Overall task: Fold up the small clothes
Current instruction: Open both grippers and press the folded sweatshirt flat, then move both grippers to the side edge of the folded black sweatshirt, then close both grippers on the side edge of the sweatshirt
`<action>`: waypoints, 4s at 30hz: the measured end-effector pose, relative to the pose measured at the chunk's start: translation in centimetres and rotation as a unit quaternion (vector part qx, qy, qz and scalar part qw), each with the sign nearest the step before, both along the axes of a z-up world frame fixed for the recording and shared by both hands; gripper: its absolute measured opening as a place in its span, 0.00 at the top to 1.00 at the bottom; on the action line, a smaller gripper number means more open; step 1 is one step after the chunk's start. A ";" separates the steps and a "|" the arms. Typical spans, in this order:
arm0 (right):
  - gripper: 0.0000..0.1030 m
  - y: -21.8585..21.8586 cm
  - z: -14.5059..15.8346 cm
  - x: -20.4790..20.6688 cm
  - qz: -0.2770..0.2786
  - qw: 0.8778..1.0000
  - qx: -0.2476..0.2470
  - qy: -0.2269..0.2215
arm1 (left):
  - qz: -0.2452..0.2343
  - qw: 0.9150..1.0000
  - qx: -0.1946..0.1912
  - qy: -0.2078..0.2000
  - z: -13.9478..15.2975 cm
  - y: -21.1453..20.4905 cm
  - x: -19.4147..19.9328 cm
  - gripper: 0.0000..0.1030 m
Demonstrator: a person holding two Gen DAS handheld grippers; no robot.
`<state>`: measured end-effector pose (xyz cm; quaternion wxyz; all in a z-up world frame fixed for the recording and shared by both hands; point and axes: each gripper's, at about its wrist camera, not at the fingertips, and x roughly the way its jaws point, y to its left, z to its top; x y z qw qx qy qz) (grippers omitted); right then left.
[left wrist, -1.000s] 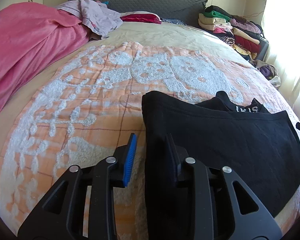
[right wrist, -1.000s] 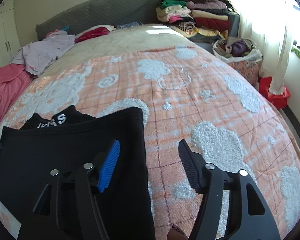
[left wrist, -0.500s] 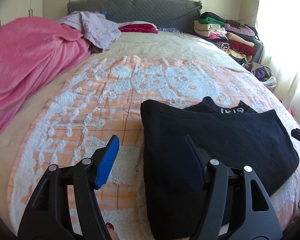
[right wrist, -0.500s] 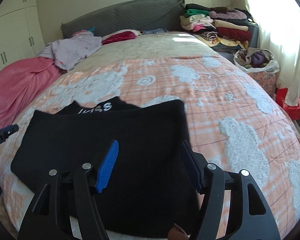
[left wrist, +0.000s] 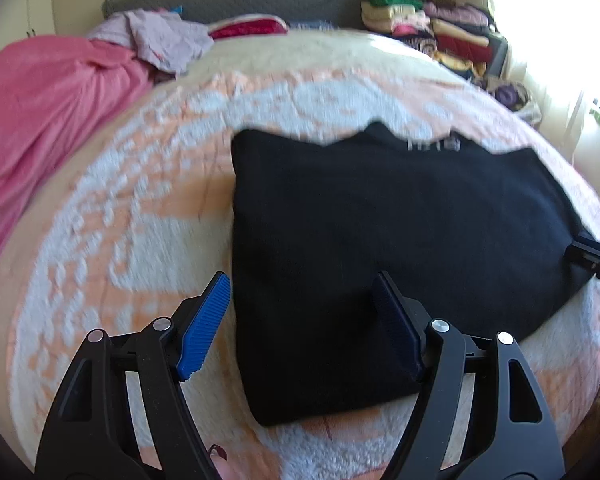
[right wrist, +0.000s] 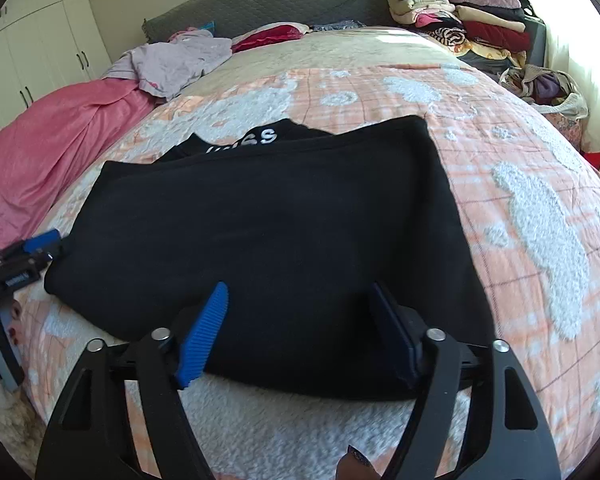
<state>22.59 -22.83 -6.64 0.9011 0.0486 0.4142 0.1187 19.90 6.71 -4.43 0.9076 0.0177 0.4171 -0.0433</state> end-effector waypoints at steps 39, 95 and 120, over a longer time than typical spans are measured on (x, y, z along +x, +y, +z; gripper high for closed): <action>0.08 9.6 0.7 -8.0 0.071 0.993 -0.040 -0.081 | 0.071 0.994 -0.077 -0.012 0.0 5.6 -7.8 0.11; 0.92 24.7 0.1 -1.9 0.220 0.956 -0.117 -0.155 | 0.082 0.993 -0.076 0.038 1.6 7.3 7.9 0.09; 0.94 22.1 1.4 -2.6 0.203 0.966 -0.034 -0.156 | 0.030 0.969 -0.215 0.119 -1.4 5.2 9.9 0.19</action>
